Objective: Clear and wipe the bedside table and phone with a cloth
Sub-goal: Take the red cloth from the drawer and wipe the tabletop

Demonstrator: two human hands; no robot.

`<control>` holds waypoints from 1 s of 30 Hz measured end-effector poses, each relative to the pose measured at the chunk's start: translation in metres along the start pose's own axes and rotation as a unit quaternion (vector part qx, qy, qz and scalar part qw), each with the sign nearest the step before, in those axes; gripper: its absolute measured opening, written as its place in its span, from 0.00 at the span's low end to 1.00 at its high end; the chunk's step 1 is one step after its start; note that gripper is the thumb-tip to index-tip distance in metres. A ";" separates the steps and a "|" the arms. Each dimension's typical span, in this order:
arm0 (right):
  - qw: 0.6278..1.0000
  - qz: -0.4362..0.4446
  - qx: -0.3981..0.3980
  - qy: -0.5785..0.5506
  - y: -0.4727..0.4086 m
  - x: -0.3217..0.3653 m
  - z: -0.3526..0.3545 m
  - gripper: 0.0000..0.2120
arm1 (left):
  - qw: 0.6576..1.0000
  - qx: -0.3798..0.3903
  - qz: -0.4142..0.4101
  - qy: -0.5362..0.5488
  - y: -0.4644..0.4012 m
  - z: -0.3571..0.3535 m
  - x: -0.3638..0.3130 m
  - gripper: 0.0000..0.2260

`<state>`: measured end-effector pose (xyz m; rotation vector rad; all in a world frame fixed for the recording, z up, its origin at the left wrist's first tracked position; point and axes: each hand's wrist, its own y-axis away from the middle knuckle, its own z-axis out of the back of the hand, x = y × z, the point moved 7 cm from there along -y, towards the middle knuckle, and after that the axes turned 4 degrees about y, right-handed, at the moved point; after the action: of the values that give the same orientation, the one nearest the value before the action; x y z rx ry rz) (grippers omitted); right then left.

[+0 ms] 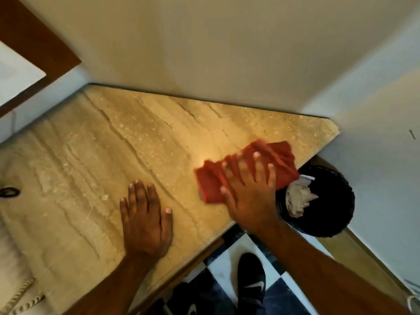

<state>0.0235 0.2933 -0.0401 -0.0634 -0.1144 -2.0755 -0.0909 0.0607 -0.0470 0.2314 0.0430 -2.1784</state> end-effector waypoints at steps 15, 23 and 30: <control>0.992 0.122 0.038 0.025 0.049 0.060 -0.006 0.29 | 0.951 -0.037 0.072 0.297 -0.004 0.023 0.011 0.27; 0.993 0.096 0.070 0.002 0.014 0.140 -0.004 0.30 | 0.884 -0.112 0.185 0.415 0.046 0.080 0.104 0.20; 0.894 0.437 0.090 0.032 0.066 0.301 -0.030 0.31 | 0.929 -0.181 0.155 0.282 0.087 0.150 0.204 0.15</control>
<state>-0.0655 -0.0036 -0.0378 0.0603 -0.1958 -1.1546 -0.1578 -0.1722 0.0676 0.6003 0.6816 -1.6894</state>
